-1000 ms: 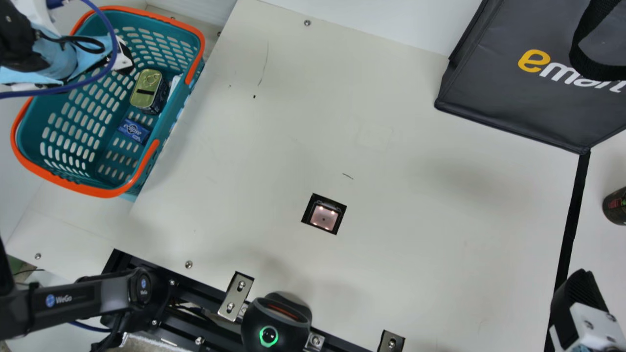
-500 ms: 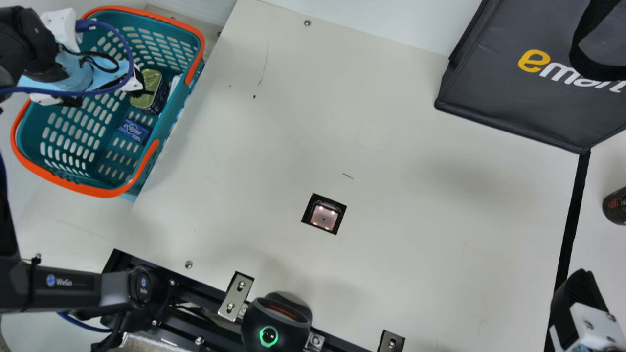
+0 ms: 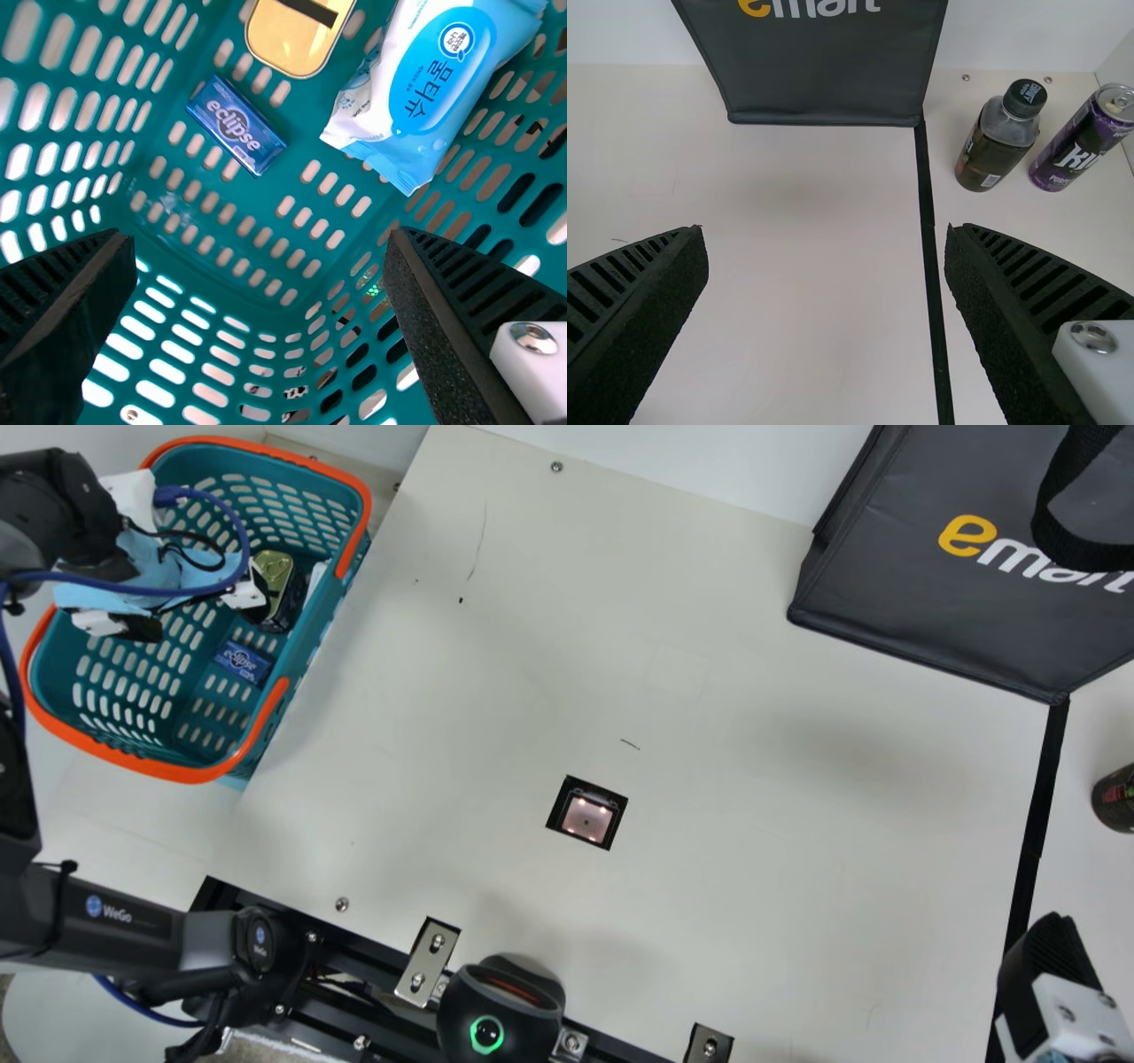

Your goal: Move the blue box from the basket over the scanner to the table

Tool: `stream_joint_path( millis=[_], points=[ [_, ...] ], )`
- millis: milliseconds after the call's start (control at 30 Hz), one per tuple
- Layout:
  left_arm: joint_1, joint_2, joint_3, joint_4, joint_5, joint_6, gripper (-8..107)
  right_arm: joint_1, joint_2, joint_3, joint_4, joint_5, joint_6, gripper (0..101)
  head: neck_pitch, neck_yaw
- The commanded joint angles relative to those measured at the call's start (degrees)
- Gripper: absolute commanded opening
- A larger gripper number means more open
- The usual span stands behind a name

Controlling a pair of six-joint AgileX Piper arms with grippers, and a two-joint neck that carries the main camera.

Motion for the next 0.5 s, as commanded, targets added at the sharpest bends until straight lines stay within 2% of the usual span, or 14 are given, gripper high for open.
stream_joint_path(
  millis=[0, 467],
  points=[
    [-0.20, 0.97, -0.33, 0.16, -0.05, -3.02, 90, 0.00, 0.00, 0.00, 0.00, 0.00, 0.00, 95, -1.75, 0.14],
    [0.96, 6.08, -0.91, -1.72, -3.17, -21.55, 90, 0.00, 0.00, 0.00, 0.00, 0.00, 0.00, 95, -1.75, 0.14]
  ],
)
